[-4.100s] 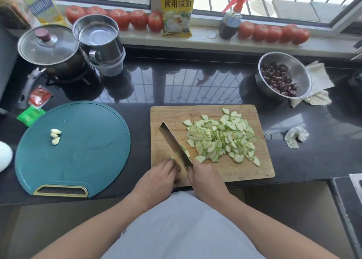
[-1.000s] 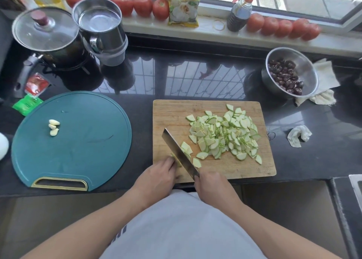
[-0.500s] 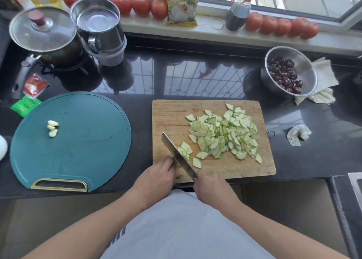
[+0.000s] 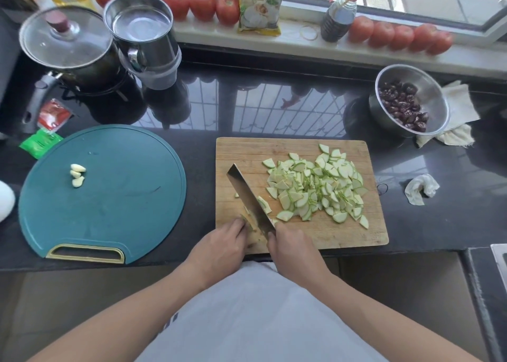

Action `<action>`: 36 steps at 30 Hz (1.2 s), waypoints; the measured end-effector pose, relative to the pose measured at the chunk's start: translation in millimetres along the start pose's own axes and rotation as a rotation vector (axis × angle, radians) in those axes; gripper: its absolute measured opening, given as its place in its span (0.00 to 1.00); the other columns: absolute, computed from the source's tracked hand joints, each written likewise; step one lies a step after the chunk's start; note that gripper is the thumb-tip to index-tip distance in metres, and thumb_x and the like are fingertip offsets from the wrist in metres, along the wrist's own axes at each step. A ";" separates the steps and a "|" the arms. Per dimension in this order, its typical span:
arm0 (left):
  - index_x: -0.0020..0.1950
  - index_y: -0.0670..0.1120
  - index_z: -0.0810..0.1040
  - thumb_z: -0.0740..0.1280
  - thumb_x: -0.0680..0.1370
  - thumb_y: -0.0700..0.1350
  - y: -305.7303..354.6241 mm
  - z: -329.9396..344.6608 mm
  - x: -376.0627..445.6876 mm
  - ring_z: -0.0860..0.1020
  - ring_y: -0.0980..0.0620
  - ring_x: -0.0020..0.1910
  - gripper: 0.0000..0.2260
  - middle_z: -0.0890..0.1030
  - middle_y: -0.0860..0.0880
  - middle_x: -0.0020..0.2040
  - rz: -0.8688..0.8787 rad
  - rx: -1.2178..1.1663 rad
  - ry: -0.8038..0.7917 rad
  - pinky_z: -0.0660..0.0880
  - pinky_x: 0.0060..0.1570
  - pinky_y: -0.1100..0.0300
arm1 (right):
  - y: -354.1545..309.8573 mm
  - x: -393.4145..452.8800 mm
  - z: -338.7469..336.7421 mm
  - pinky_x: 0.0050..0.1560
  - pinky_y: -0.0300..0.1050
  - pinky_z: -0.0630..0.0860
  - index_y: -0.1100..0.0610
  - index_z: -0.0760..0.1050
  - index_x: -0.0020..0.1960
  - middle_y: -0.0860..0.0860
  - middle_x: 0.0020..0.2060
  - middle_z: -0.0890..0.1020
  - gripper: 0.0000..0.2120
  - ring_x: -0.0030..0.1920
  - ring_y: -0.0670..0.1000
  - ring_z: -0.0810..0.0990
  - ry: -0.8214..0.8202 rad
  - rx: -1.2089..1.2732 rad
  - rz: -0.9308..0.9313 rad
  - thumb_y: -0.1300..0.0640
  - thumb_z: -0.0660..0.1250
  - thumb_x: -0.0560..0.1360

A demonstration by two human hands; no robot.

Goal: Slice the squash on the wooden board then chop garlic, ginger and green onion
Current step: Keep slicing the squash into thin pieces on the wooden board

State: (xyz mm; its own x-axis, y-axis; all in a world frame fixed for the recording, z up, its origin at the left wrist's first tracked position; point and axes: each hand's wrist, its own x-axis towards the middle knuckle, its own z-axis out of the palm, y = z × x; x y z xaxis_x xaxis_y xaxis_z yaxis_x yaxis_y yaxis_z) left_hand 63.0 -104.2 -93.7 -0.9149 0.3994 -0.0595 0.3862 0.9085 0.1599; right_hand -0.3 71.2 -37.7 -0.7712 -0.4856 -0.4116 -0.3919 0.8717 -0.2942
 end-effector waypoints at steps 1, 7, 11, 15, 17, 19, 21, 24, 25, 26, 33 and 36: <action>0.52 0.37 0.81 0.58 0.75 0.37 0.5 -0.2 -0.2 0.79 0.44 0.48 0.14 0.79 0.40 0.49 -0.006 -0.007 0.000 0.77 0.45 0.55 | 2.5 -4.0 -0.4 0.30 0.51 0.68 0.57 0.65 0.41 0.51 0.30 0.71 0.11 0.30 0.57 0.72 -0.013 -0.005 0.018 0.56 0.57 0.81; 0.56 0.35 0.81 0.54 0.73 0.37 2.0 -1.5 -0.6 0.74 0.44 0.48 0.19 0.79 0.39 0.51 -0.044 -0.039 0.021 0.78 0.46 0.55 | 3.4 -18.7 -0.8 0.35 0.51 0.76 0.55 0.65 0.44 0.54 0.35 0.78 0.07 0.36 0.56 0.77 -0.091 -0.033 0.065 0.55 0.57 0.80; 0.54 0.36 0.81 0.55 0.73 0.38 1.9 -2.3 -2.1 0.73 0.44 0.47 0.18 0.79 0.40 0.49 -0.044 -0.061 0.025 0.77 0.44 0.54 | 2.7 -21.2 -0.5 0.35 0.51 0.77 0.54 0.65 0.43 0.54 0.35 0.77 0.07 0.35 0.56 0.78 -0.105 -0.064 0.100 0.56 0.56 0.80; 0.53 0.38 0.81 0.54 0.74 0.37 1.5 -0.4 -4.0 0.75 0.45 0.46 0.18 0.79 0.41 0.49 -0.035 -0.073 0.036 0.77 0.43 0.55 | 3.6 -22.4 1.0 0.35 0.49 0.74 0.56 0.65 0.44 0.53 0.34 0.77 0.08 0.34 0.56 0.77 -0.143 -0.118 0.094 0.56 0.55 0.81; 0.52 0.38 0.81 0.53 0.74 0.37 1.5 1.1 -3.8 0.76 0.45 0.46 0.18 0.79 0.41 0.48 -0.037 -0.070 0.065 0.77 0.42 0.55 | 3.5 -21.8 2.0 0.35 0.49 0.74 0.56 0.65 0.44 0.53 0.34 0.75 0.07 0.34 0.56 0.76 -0.149 -0.129 0.093 0.56 0.55 0.81; 0.51 0.38 0.81 0.53 0.74 0.37 1.5 3.1 -4.1 0.76 0.45 0.46 0.17 0.79 0.41 0.48 -0.036 -0.067 0.095 0.77 0.41 0.55 | 2.7 -19.9 3.8 0.34 0.48 0.73 0.56 0.64 0.44 0.52 0.33 0.75 0.07 0.33 0.56 0.74 -0.151 -0.150 0.094 0.57 0.55 0.81; 0.51 0.38 0.81 0.54 0.74 0.36 0.5 4.4 -4.1 0.77 0.45 0.45 0.17 0.79 0.41 0.47 -0.025 -0.060 0.112 0.78 0.41 0.55 | 0.5 -16.2 6.4 0.32 0.48 0.70 0.56 0.64 0.45 0.53 0.34 0.74 0.06 0.33 0.56 0.73 -0.159 -0.138 0.094 0.58 0.55 0.80; 0.47 0.40 0.81 0.55 0.73 0.36 -0.1 5.8 -3.2 0.77 0.46 0.43 0.15 0.79 0.43 0.43 -0.004 -0.043 0.133 0.76 0.39 0.55 | -6.1 -5.0 11.5 0.32 0.46 0.63 0.56 0.64 0.44 0.54 0.35 0.75 0.05 0.33 0.57 0.69 -0.157 -0.142 0.063 0.59 0.56 0.79; 0.46 0.40 0.81 0.56 0.72 0.37 -0.5 7.6 -2.6 0.76 0.46 0.42 0.14 0.78 0.43 0.42 -0.001 -0.037 0.145 0.75 0.38 0.55 | -9.1 0.1 13.5 0.33 0.46 0.62 0.56 0.64 0.44 0.55 0.36 0.77 0.06 0.32 0.57 0.69 -0.141 -0.151 0.044 0.59 0.56 0.79; 0.46 0.40 0.81 0.56 0.73 0.37 -0.7 9.0 -2.3 0.76 0.46 0.41 0.14 0.78 0.43 0.42 -0.004 -0.034 0.147 0.75 0.38 0.55 | -12.1 5.6 15.0 0.32 0.46 0.62 0.56 0.64 0.44 0.56 0.37 0.78 0.06 0.32 0.57 0.70 -0.115 -0.150 0.034 0.58 0.55 0.80; 0.49 0.38 0.82 0.54 0.75 0.36 1.8 11.5 -5.6 0.77 0.45 0.45 0.16 0.80 0.42 0.45 -0.016 -0.008 0.208 0.79 0.42 0.54 | -13.8 12.2 7.8 0.31 0.51 0.72 0.58 0.68 0.44 0.55 0.31 0.76 0.10 0.32 0.58 0.75 -0.012 0.052 0.051 0.55 0.56 0.81; 0.46 0.41 0.82 0.59 0.75 0.38 4.4 2.4 -7.9 0.79 0.46 0.44 0.11 0.80 0.44 0.46 -0.199 -0.214 0.217 0.77 0.42 0.55 | -5.2 -0.5 4.5 0.30 0.51 0.69 0.57 0.67 0.42 0.53 0.29 0.74 0.11 0.30 0.56 0.73 -0.017 0.039 0.038 0.54 0.56 0.81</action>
State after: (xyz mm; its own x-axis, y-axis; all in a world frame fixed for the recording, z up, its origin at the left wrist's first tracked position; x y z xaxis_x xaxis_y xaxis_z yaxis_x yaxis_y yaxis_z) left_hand 72.2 -103.0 -94.9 -0.9823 0.1605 0.0968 0.1853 0.9104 0.3698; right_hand 4.4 66.6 -39.8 -0.7761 -0.4540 -0.4377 -0.3425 0.8862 -0.3120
